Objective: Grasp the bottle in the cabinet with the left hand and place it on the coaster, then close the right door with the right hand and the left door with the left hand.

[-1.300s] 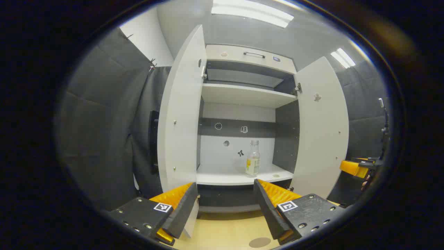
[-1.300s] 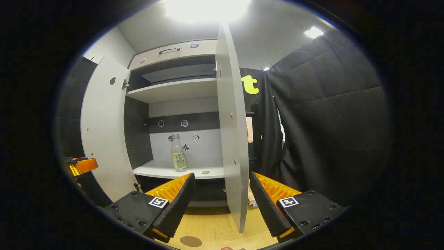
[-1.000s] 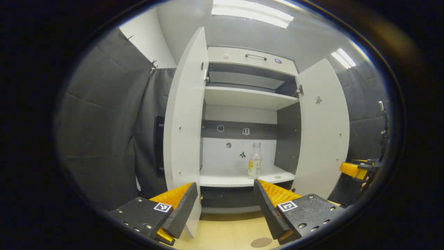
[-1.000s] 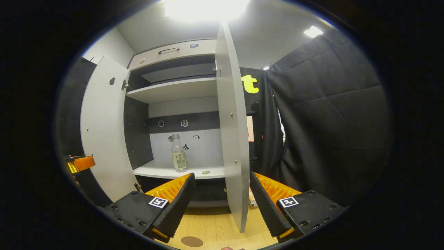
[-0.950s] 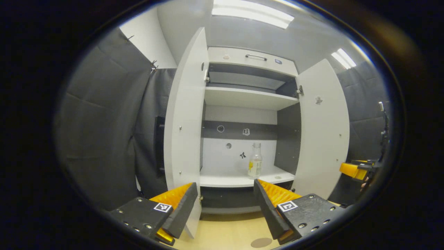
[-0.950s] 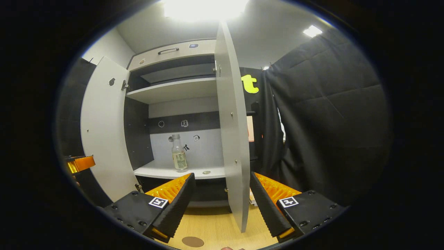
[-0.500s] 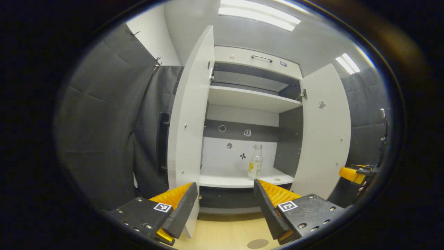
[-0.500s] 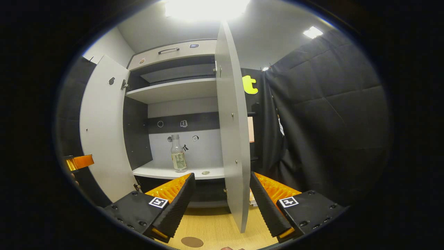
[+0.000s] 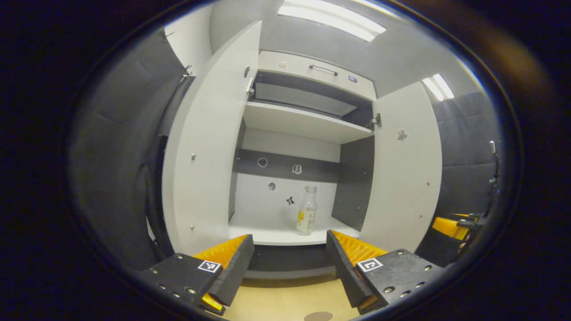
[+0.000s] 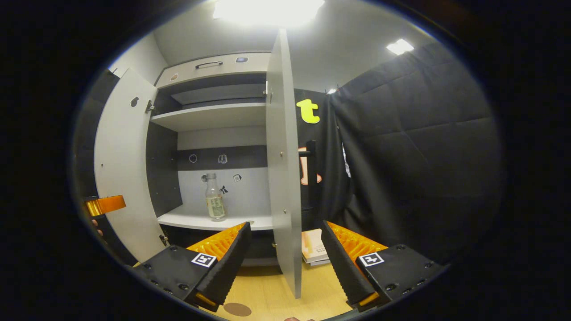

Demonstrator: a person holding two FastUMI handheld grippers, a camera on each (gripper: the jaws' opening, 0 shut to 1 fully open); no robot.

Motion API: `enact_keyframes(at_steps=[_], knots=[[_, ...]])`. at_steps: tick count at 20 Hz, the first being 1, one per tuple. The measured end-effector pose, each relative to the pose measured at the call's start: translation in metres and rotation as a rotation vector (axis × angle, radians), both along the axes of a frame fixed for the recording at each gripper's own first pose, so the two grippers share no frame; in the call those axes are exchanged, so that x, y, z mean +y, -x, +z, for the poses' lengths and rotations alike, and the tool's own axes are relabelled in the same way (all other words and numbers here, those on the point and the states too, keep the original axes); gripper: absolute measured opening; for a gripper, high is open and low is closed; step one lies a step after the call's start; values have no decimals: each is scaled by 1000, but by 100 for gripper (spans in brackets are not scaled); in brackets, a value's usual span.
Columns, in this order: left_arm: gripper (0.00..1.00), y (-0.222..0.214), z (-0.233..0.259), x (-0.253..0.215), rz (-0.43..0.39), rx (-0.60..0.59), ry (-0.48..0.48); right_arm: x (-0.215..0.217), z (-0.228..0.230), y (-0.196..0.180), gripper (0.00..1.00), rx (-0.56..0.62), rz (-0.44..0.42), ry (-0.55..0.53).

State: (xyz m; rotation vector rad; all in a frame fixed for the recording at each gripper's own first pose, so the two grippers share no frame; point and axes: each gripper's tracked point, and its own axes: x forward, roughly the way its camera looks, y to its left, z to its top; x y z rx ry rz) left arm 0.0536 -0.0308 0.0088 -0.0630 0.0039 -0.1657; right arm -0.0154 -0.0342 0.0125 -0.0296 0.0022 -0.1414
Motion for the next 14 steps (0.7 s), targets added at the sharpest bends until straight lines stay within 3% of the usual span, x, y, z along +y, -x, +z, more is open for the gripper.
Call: enact_keyframes(at_steps=[2, 5, 8, 9, 12, 14], knots=[[100, -15, 1, -9, -30, -4, -5, -17, 5, 7, 100, -4, -55, 9], [97, -46, 6, -23, -75, -10, 3, -46, 11, 12, 96, -9, -143, 24], [94, -78, 13, -35, -93, -19, -6, -78, 16, 11, 100, -15, -223, 27], [100, -89, 15, -40, -98, -19, -8, -85, 17, 9, 100, -15, -244, 26], [100, -124, 20, -48, -95, -24, -23, -116, 17, 5, 96, -6, -297, 43], [100, -147, 27, -56, -99, -36, -36, -133, 12, 1, 100, 14, -320, 62]])
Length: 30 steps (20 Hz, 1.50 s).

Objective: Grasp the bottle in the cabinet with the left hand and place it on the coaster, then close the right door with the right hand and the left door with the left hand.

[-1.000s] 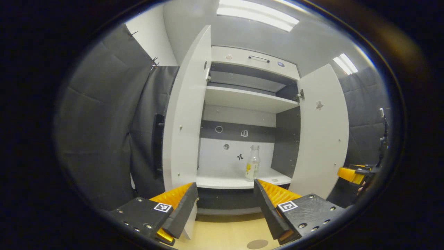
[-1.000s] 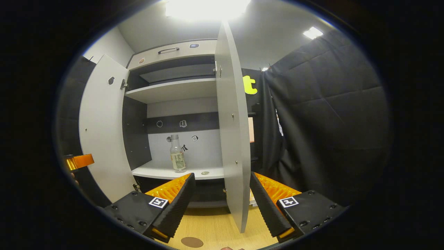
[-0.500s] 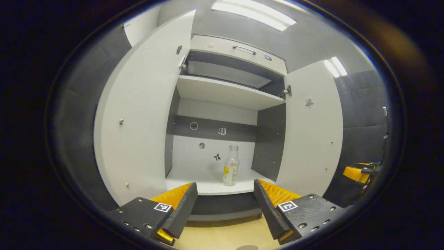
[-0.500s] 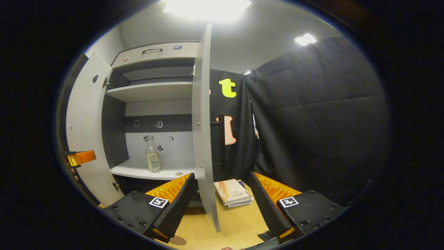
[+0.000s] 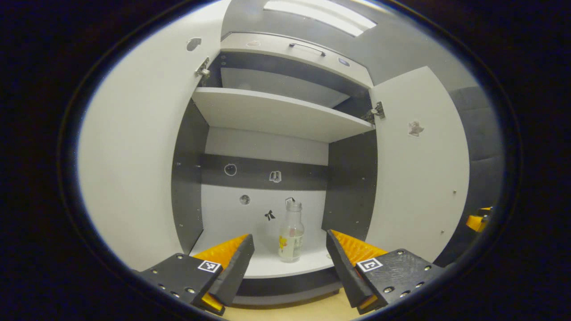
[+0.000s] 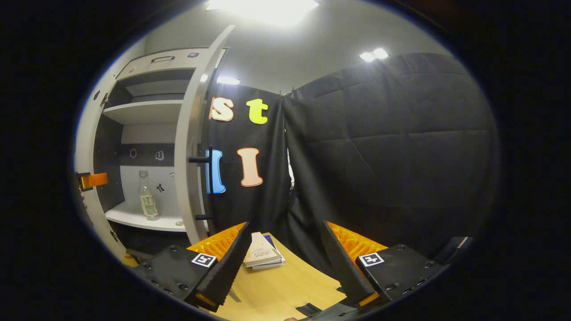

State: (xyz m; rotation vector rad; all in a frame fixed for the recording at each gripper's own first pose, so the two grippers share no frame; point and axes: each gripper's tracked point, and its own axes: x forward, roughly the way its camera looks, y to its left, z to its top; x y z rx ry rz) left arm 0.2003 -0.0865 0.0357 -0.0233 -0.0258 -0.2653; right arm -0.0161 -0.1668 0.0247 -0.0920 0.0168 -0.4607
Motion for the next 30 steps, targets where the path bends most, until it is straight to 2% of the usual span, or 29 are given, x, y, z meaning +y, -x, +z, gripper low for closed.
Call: enact_keyframes(at_steps=[4, 5, 8, 13, 14, 15, 16, 17, 19, 20, 21, 22, 23, 25, 26, 27, 28, 30], knots=[[100, -41, 4, -19, -9, 7, -26, -24, 6, -21, 96, -15, -36, -10], [94, -50, 5, -23, -10, 3, -31, -27, 7, -25, 96, -23, -40, -14], [94, -79, 7, -31, -6, 4, -43, -38, 2, -41, 100, -22, -48, -26], [94, -123, 1, -35, 1, 6, -47, -44, -2, -62, 96, -15, -59, -31], [94, -132, -2, -37, 2, 10, -50, -47, -3, -62, 96, -16, -64, -32], [100, -140, -5, -40, 0, 15, -50, -50, -2, -63, 96, -19, -74, -31], [100, -148, -9, -42, -1, 23, -47, -54, -2, -63, 100, -20, -86, -31], [94, -156, -13, -44, -1, 34, -41, -58, -3, -63, 100, -19, -99, -34], [94, -166, -25, -47, -6, 53, -33, -68, -4, -63, 100, -18, -123, -41], [100, -173, -31, -48, -3, 62, -39, -73, -5, -62, 96, -18, -134, -43], [100, -179, -34, -49, 1, 68, -47, -78, -5, -62, 100, -15, -146, -44], [94, -181, -37, -51, 2, 70, -51, -83, -7, -64, 100, -11, -154, -45], [100, -185, -39, -52, 4, 70, -55, -87, -7, -66, 100, -8, -158, -46], [92, -193, -47, -51, 15, 82, -58, -93, -11, -69, 96, -3, -164, -47], [100, -196, -49, -53, 13, 84, -60, -95, -12, -71, 96, 1, -163, -49], [100, -197, -49, -58, 5, 84, -57, -98, -14, -73, 96, 4, -161, -51], [92, -198, -49, -60, 0, 79, -50, -100, -14, -76, 96, 6, -160, -53], [65, -200, -46, -66, -3, 69, -52, -104, -14, -82, 96, 5, -155, -58]])
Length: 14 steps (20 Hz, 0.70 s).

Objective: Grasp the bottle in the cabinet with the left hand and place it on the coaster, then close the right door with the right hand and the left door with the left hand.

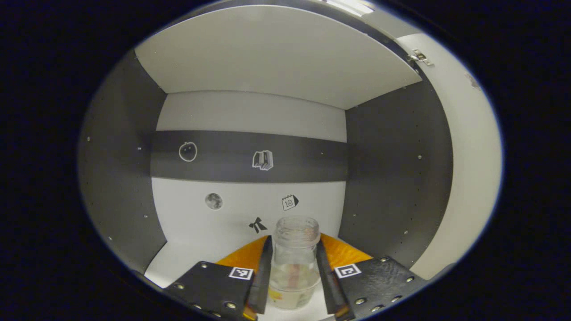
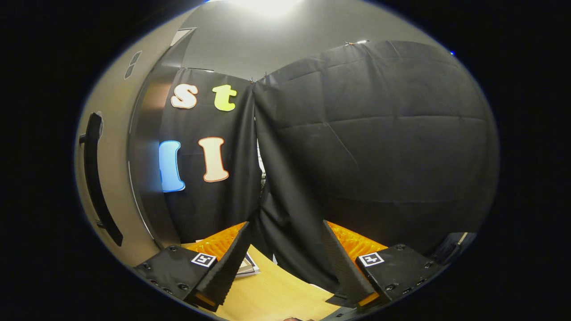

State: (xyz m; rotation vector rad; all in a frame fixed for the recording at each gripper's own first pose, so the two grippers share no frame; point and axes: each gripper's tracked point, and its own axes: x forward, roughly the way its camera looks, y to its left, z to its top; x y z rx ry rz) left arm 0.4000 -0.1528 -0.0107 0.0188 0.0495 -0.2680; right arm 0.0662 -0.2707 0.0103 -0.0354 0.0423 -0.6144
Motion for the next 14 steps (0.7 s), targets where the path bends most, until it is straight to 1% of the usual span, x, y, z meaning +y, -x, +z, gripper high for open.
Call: enact_keyframes(at_steps=[1, 2, 3, 4, 5, 7, 8, 9, 10, 13, 14], knots=[[51, -3, -2, -2, -9, -4, -8, -2, 0, -2, 96, -2, 3, -1], [51, -3, 2, 2, 15, -14, -20, -3, 1, -5, 97, -4, 8, -1], [44, -3, -1, 1, 15, -7, -30, -3, 2, -9, 96, -7, 17, -4], [43, 0, -1, 2, 19, -2, -36, -1, 1, -13, 96, -7, 29, -8], [50, 3, 1, 2, 22, 0, -33, -1, 0, -16, 96, -3, 42, -16], [46, 14, 5, 0, 13, 10, -2, 1, -3, -22, 96, 0, 65, -39], [46, 21, 9, 0, 11, 12, 5, 3, -1, -23, 97, -5, 75, -46], [46, 28, 14, 3, 15, 10, 0, 6, 1, -23, 100, -12, 83, -51], [46, 36, 19, 7, 23, 6, -10, 8, 0, -23, 97, -14, 90, -55], [46, 65, 43, 15, 13, -21, -11, 13, 0, -15, 96, -10, 104, -39], [29, 78, 51, 18, 10, -30, -14, 11, 1, -13, 96, -6, 103, -29]])
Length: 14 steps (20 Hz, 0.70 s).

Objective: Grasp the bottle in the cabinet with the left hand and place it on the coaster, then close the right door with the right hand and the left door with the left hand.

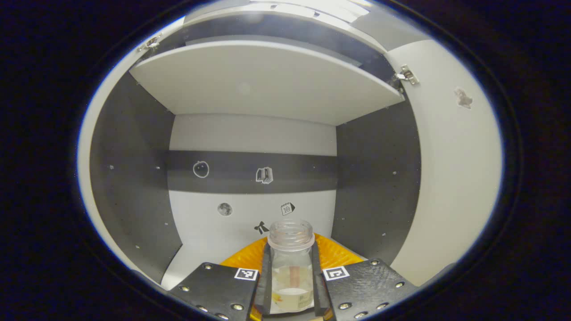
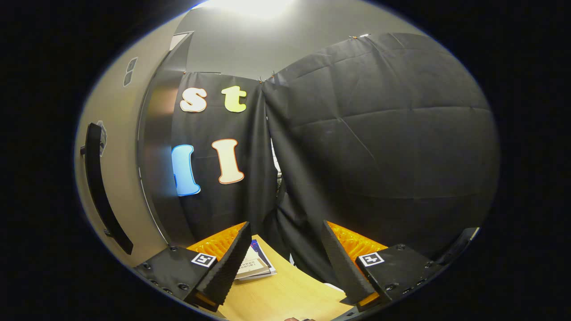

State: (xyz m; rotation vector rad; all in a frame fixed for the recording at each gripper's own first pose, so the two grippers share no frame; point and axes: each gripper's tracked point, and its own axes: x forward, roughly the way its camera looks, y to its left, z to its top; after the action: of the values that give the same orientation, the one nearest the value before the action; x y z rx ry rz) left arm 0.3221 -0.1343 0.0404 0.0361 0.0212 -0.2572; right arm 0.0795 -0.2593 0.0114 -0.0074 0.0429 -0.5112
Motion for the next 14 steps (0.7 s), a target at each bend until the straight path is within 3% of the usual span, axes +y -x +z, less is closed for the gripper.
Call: enact_keyframes(at_steps=[1, 4, 5, 9, 10, 11, 14], knots=[[37, 11, 8, 4, -1, -8, -4, 1, 1, 3, 96, 0, 1, 6], [33, 44, 24, 14, -14, -30, -16, 10, 8, 11, 96, -12, 9, 13], [37, 56, 28, 16, -17, -32, -20, 12, 9, 13, 96, -14, 12, 18], [37, 98, 26, 31, -19, -17, -30, 29, 16, 23, 96, -24, 24, 45], [29, 108, 19, 37, -14, -5, -33, 35, 16, 25, 96, -25, 27, 50], [46, 118, 15, 41, -12, 3, -36, 39, 15, 29, 96, -24, 28, 56], [46, 146, -9, 46, -17, 32, -36, 51, 14, 39, 96, -20, 34, 57]])
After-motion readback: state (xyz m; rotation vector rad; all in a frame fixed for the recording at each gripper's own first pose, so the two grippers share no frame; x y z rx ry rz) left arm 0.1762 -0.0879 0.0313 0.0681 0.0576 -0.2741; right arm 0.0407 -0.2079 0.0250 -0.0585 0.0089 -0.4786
